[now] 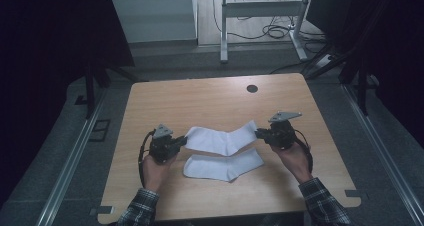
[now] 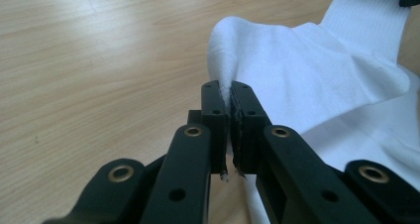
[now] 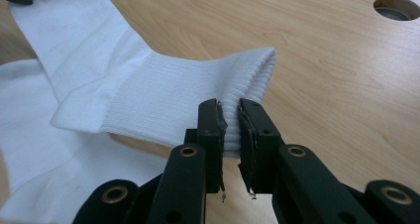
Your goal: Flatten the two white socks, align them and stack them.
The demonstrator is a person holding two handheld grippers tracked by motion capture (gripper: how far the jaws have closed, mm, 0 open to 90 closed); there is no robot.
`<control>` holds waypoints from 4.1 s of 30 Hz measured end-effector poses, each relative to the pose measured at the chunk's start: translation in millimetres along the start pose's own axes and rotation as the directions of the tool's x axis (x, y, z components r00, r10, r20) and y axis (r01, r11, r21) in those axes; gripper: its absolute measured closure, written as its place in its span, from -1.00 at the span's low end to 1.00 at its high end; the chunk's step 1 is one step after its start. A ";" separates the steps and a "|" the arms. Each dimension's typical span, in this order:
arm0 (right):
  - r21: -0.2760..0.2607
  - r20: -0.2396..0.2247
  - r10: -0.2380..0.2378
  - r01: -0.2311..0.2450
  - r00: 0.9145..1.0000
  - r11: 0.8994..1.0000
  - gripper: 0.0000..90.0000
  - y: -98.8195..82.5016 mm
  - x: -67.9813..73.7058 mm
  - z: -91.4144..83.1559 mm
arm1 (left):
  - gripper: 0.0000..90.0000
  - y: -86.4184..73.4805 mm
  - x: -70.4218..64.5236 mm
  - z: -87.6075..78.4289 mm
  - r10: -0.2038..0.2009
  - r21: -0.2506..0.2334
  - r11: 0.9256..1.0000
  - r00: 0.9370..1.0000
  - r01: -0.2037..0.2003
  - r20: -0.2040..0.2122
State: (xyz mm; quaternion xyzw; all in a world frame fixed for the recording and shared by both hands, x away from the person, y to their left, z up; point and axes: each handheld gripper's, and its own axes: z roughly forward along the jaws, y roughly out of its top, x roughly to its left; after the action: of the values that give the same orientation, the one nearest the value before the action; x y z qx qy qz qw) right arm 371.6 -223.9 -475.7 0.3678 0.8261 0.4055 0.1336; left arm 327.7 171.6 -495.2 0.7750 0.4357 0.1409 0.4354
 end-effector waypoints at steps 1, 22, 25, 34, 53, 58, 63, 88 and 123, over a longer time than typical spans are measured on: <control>0.001 -0.004 -0.002 0.002 1.000 1.000 0.76 -1.8 1.6 -2.6 | 0.91 -1.0 -2.0 -1.7 0.002 0.001 1.000 1.000 -0.002 0.002; 0.060 -0.074 -0.037 0.042 0.997 0.997 0.76 -32.1 34.8 -24.0 | 0.91 -33.5 -34.0 -27.2 0.021 0.046 0.999 0.999 -0.022 0.030; 0.091 -0.079 -0.043 0.050 0.996 0.995 0.76 -34.9 36.0 -18.7 | 0.91 -38.9 -36.8 -26.7 0.024 0.076 0.997 1.000 -0.025 0.018; 0.198 -0.043 -0.045 0.053 0.998 0.979 0.48 -44.8 33.0 -2.9 | 0.42 -48.7 -36.9 -12.7 0.023 0.160 0.987 0.998 -0.015 -0.051; 0.164 -0.022 -0.040 0.043 0.999 0.986 0.15 -43.5 28.0 10.9 | 0.10 -44.9 -31.8 3.9 0.002 0.159 0.987 0.999 0.006 -0.048; 0.190 -0.029 -0.022 0.027 0.999 0.981 0.15 -46.6 26.1 18.4 | 0.13 -48.0 -30.9 9.2 0.004 0.186 0.982 0.999 0.005 -0.049; 0.203 -0.048 -0.019 0.028 0.999 0.979 0.35 -47.4 27.7 20.5 | 0.36 -49.1 -33.7 12.0 0.019 0.187 0.982 0.999 -0.011 -0.043; 0.134 -0.044 -0.002 0.008 0.999 0.991 0.72 -31.5 19.8 7.8 | 0.81 -25.3 -27.3 18.4 0.019 0.125 0.992 1.000 -0.018 -0.010; 0.091 0.019 -0.066 0.064 0.998 0.994 -0.34 -31.5 15.7 15.2 | -0.54 -16.9 -29.2 17.0 0.060 0.035 0.998 0.998 -0.059 -0.031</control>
State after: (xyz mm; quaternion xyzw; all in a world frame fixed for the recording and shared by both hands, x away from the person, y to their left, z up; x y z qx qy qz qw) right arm 352.9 -216.6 -508.4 0.3506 0.8538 0.3590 0.1390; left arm 311.7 143.0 -513.8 0.7927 0.4219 0.1588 0.4104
